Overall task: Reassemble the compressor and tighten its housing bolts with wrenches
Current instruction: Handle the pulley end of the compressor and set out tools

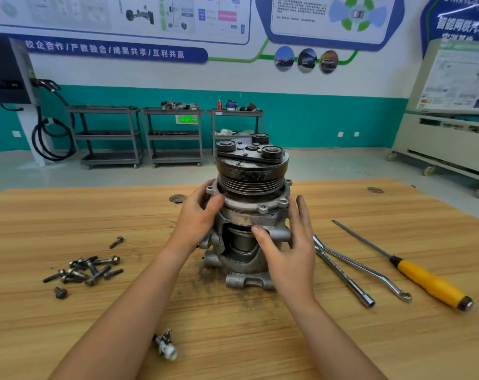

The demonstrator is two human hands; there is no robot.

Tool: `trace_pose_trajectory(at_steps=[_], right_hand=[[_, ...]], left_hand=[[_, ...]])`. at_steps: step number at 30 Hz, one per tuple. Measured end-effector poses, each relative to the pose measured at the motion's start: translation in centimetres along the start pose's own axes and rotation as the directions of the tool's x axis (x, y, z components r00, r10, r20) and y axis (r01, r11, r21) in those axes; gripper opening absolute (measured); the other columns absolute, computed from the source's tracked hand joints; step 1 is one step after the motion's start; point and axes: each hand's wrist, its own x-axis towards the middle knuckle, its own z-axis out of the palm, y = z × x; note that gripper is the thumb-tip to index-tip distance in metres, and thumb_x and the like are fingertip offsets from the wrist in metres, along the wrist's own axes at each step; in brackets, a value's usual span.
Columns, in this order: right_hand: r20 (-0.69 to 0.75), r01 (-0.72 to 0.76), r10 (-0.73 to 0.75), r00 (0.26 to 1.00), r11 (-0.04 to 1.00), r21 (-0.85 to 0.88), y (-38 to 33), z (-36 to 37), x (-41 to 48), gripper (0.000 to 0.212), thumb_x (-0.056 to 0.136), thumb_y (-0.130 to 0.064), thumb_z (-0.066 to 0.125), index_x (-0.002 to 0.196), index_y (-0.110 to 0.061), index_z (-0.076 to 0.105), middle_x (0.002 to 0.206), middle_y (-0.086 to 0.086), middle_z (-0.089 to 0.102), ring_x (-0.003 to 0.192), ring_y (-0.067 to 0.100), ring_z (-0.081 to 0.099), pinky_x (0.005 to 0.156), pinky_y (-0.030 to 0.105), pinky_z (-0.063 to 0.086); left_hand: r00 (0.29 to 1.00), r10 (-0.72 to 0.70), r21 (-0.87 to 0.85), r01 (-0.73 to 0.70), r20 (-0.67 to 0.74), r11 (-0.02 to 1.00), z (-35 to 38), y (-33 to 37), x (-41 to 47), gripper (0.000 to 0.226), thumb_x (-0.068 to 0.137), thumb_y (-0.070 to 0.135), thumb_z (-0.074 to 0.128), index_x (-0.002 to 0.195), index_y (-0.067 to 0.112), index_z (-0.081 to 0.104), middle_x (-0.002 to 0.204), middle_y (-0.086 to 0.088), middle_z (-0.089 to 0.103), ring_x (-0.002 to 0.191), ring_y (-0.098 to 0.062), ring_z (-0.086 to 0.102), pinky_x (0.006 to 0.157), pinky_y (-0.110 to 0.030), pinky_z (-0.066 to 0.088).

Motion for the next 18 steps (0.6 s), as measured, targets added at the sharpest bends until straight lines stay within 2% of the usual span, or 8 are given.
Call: trace_pose_trajectory(at_steps=[1,4,5,8,11,13,15,18], right_hand=[[-0.010,0.030,-0.030,0.999,0.999,0.012,0.1,0.0,0.0,0.073,0.076,-0.021,0.076,0.126,-0.051,0.032,0.142,-0.032,0.016,0.132,-0.019,0.016,0.104,0.000,0.017],[-0.006,0.209,-0.210,0.978,0.977,-0.040,0.5,-0.1,-0.2,0.061,0.078,-0.012,0.073,0.129,-0.031,0.045,0.147,-0.013,0.021,0.140,0.014,0.026,0.113,0.024,0.026],[0.005,0.259,-0.260,0.966,0.964,-0.062,0.6,-0.2,-0.2,0.058,0.079,-0.012,0.071,0.129,-0.025,0.047,0.148,-0.008,0.022,0.140,0.020,0.028,0.114,0.026,0.026],[-0.013,0.295,-0.297,0.955,0.953,-0.072,0.6,-0.2,0.1,0.047,0.081,-0.017,0.068,0.126,-0.021,0.052,0.147,-0.004,0.025,0.139,0.015,0.027,0.115,0.026,0.024],[-0.031,0.266,-0.268,0.963,0.962,-0.059,0.2,-0.2,0.2,0.042,0.082,-0.035,0.062,0.123,-0.032,0.052,0.148,-0.011,0.021,0.140,0.006,0.021,0.114,0.026,0.022],[-0.024,0.190,-0.191,0.981,0.981,-0.044,0.1,-0.5,0.4,0.059,0.078,-0.047,0.066,0.129,-0.043,0.039,0.151,-0.018,0.012,0.142,0.004,0.015,0.113,0.024,0.020],[0.033,0.058,-0.056,0.998,0.997,-0.050,0.3,-1.1,0.6,0.086,0.069,-0.062,0.069,0.135,-0.051,0.015,0.153,-0.025,0.000,0.143,0.000,0.006,0.113,0.024,0.016],[0.162,-0.125,0.139,0.977,0.988,-0.094,0.6,-1.6,1.1,0.111,0.051,-0.074,0.063,0.139,-0.051,-0.002,0.149,-0.032,-0.004,0.139,-0.007,0.000,0.114,0.025,0.011]], left_hand=[[1.000,0.007,-0.004,-0.007,-0.013,1.000,0.1,0.0,0.0,0.037,0.072,0.051,0.053,0.101,0.028,0.059,0.096,0.016,0.066,0.091,0.008,0.061,0.076,-0.010,0.047],[0.985,-0.055,-0.045,0.049,-0.163,0.998,0.3,-0.2,0.4,0.031,0.093,0.034,0.049,0.110,0.011,0.063,0.107,-0.005,0.067,0.104,-0.015,0.061,0.092,-0.033,0.049],[0.978,-0.087,-0.053,0.078,-0.190,0.996,0.2,-0.2,0.7,0.031,0.097,0.029,0.045,0.111,0.008,0.063,0.108,-0.007,0.067,0.104,-0.018,0.061,0.090,-0.033,0.050],[0.981,-0.159,-0.112,0.146,-0.113,0.983,-0.6,-0.6,1.4,0.029,0.099,0.024,0.041,0.108,0.009,0.064,0.097,-0.002,0.070,0.089,-0.013,0.065,0.069,-0.020,0.054],[0.974,-0.206,-0.131,0.193,-0.093,0.972,-1.1,-0.8,2.2,0.027,0.097,0.026,0.044,0.092,0.012,0.067,0.083,0.000,0.073,0.078,-0.013,0.067,0.064,-0.020,0.054],[0.958,-0.257,-0.162,0.236,-0.127,0.958,-0.7,-0.6,3.0,0.028,0.095,0.031,0.050,0.083,0.013,0.068,0.077,0.001,0.073,0.074,-0.012,0.068,0.064,-0.022,0.055],[0.937,-0.327,-0.189,0.301,-0.122,0.935,-0.6,-0.5,3.7,0.028,0.091,0.037,0.055,0.082,0.013,0.067,0.075,0.001,0.074,0.075,-0.013,0.068,0.066,-0.026,0.054],[0.912,-0.406,-0.167,0.393,-0.054,0.905,-1.3,-0.4,4.4,0.031,0.086,0.044,0.059,0.085,0.013,0.067,0.076,0.001,0.074,0.079,-0.016,0.068,0.071,-0.031,0.051]])
